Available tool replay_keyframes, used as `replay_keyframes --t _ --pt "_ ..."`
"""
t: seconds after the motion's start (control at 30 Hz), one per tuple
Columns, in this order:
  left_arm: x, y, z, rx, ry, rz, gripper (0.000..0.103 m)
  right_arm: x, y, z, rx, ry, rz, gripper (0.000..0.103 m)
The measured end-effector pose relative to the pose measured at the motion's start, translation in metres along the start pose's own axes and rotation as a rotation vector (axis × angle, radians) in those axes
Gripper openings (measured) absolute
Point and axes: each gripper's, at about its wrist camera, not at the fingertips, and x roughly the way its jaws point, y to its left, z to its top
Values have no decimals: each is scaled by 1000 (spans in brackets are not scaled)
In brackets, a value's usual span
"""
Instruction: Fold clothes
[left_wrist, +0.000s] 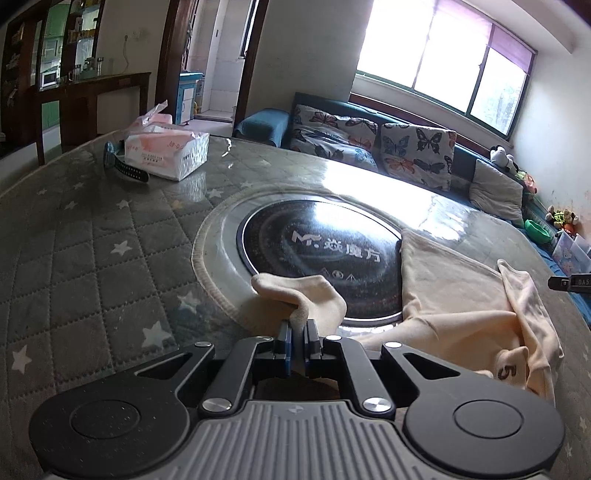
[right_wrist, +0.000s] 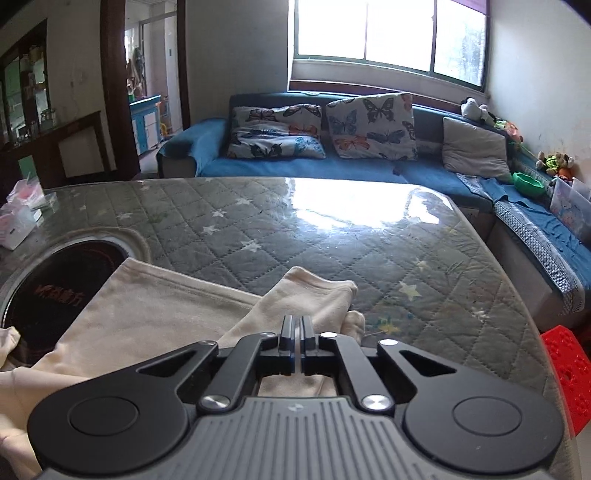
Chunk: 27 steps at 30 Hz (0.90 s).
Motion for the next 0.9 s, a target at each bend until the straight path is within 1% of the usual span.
replay_keyframes --t 0.1,0.13,0.17,0.2,0.27,0.33,0.43,0.53,0.57,0.6,0.67,0.77,0.83,0.9 --pt "-1 2 -2 -10 1 -3 7 6 6 2 5 14 25 9" --pt "-1 2 -2 -12 2 -2 7 10 9 3 8 21 34 13" --pt "0 3 -2 -14 4 -2 7 15 13 4 10 29 43 20" --pt "0 4 -2 -14 6 -2 7 23 16 6 8 39 47 24" --pt "1 5 -3 -16 11 -1 7 31 20 2 7 52 49 26" --pt "3 6 -3 -18 15 0 7 43 25 3 7 70 41 31" --pt "6 7 -2 -24 22 0 7 54 29 4 -7 90 26 32" --pt "7 8 -3 -25 24 0 7 56 32 3 -39 101 6 31" --pt "8 8 -3 -25 25 0 7 57 33 2 -49 105 -1 28" --pt "9 8 -3 -25 27 0 7 57 34 2 -60 108 -8 17" --pt "9 8 -3 -27 28 0 7 58 35 1 -81 116 -21 5" --pt "8 8 -4 -27 23 -1 7 58 38 -1 -116 122 -42 3" --pt "7 8 -4 -27 20 -2 7 46 38 -7 -158 100 -58 2" --pt "7 8 -4 -26 17 -4 7 34 35 -9 -172 75 -64 2"
